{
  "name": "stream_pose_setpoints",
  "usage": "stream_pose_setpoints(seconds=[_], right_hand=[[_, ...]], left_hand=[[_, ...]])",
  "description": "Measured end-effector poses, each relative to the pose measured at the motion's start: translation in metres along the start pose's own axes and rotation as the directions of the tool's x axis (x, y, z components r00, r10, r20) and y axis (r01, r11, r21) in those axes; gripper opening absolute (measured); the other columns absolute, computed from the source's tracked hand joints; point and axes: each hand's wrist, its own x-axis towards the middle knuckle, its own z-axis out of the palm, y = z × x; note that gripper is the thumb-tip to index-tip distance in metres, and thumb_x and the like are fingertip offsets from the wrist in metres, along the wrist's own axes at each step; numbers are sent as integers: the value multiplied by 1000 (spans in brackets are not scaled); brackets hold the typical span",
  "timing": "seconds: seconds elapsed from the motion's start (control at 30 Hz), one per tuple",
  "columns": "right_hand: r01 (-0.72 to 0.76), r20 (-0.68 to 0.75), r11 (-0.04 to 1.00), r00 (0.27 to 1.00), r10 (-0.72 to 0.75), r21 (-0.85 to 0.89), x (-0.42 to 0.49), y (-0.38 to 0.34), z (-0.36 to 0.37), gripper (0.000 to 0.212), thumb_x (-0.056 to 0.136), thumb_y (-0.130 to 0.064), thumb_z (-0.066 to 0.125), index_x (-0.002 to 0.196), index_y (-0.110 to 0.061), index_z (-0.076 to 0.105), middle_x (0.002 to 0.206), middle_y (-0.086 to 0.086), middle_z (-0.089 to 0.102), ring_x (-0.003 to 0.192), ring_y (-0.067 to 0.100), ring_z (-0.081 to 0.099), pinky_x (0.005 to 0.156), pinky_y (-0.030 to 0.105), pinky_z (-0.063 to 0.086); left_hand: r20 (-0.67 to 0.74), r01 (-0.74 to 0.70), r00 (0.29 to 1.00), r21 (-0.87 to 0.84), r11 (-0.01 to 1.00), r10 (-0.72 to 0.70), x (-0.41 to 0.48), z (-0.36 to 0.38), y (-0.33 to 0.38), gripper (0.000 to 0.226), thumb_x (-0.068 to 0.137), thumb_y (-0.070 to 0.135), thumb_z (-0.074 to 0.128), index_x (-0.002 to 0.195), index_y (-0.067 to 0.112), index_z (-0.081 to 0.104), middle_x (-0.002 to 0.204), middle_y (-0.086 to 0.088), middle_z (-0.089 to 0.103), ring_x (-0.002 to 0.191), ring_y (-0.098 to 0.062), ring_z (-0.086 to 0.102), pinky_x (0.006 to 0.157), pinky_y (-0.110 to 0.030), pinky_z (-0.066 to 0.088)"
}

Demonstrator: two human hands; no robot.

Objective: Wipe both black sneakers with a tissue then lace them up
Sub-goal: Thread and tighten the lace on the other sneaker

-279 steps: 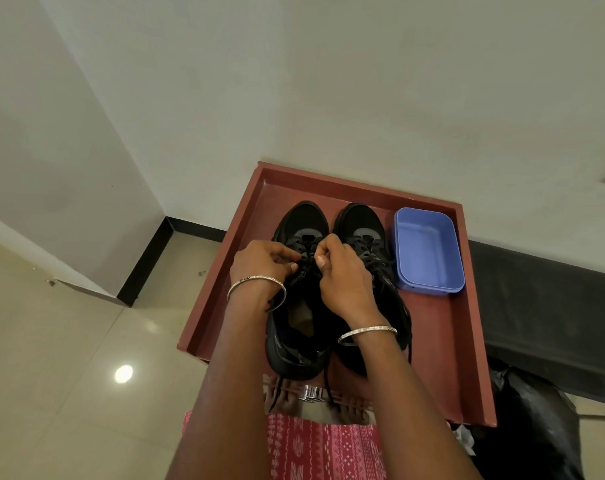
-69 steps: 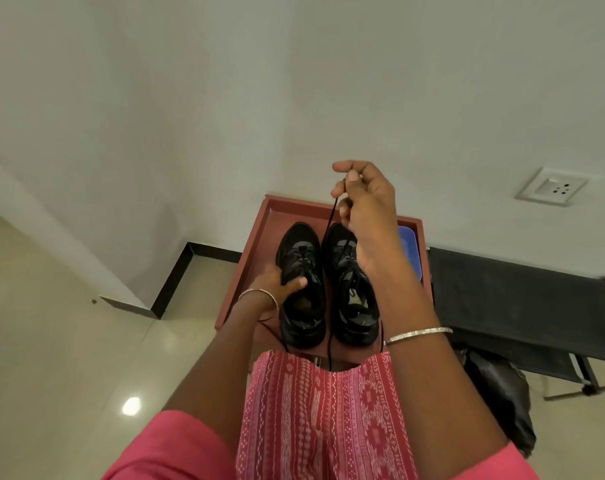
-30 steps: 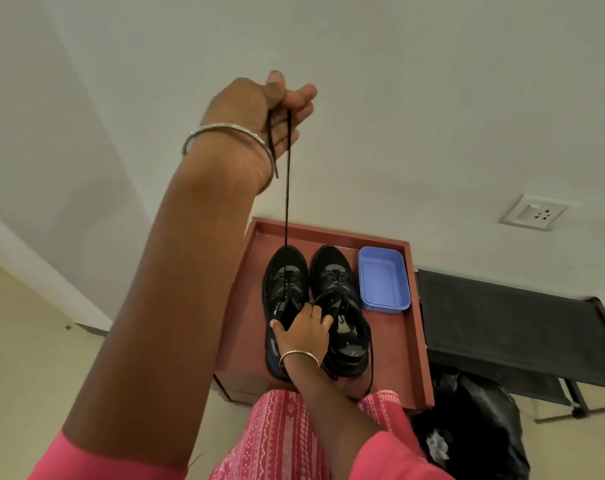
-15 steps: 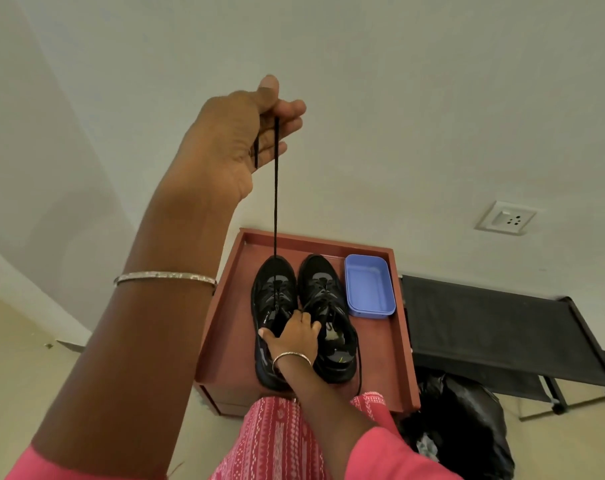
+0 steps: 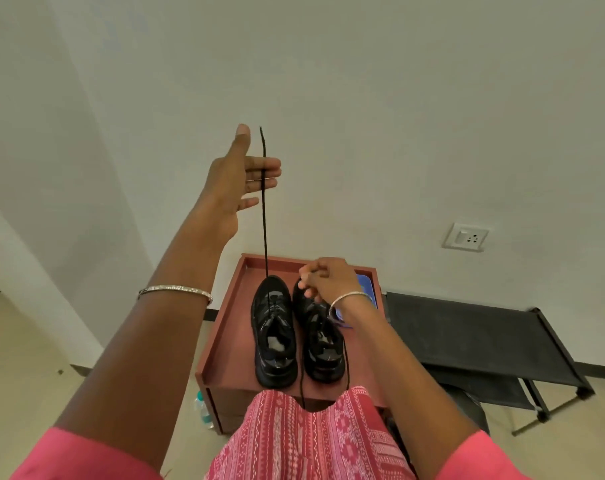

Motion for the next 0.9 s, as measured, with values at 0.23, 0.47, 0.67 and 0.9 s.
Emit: stream_pose_setpoints(seconds=[0.23,0.47,0.67,0.9], right_hand=[[177,-5,941,983,-184,289,-28,-71,-25,20,100,-13,59,92,3,68,82,19,73,64,21,70,58,23,56],[233,5,812,960,-278,535,-56,-132,-33,26,97,2,45,111,11,65,103,25,73,96,35,73,83,36,61],[389,-131,865,921,-366,316,-58,-139,-22,18,93,-11,68,102,4,71,86,15,77,82,28,75,73,30,61],[497,-284,867,826,-486,-39,-55,-145,-20,12,87,-29,77,86,-17,78,75,-3,74,64,11,68,57,17,52]], left_hand=[[-24,-182,982,176,967,189,-25,1,-8,16,99,23,61,104,20,75,104,8,76,97,-7,71,99,-41,54],[-71,-273,954,202,941,292,-41,-6,-8,27,93,6,66,116,18,58,94,0,78,88,-11,73,78,-32,57],[-88,-267,953,216,939,291,-44,-2,-9,43,93,12,69,128,12,44,95,1,78,97,-9,71,94,-42,57],[-123,-331,919,276,902,375,-44,4,-9,10,98,22,63,98,16,70,87,3,78,82,-5,74,88,-44,59]])
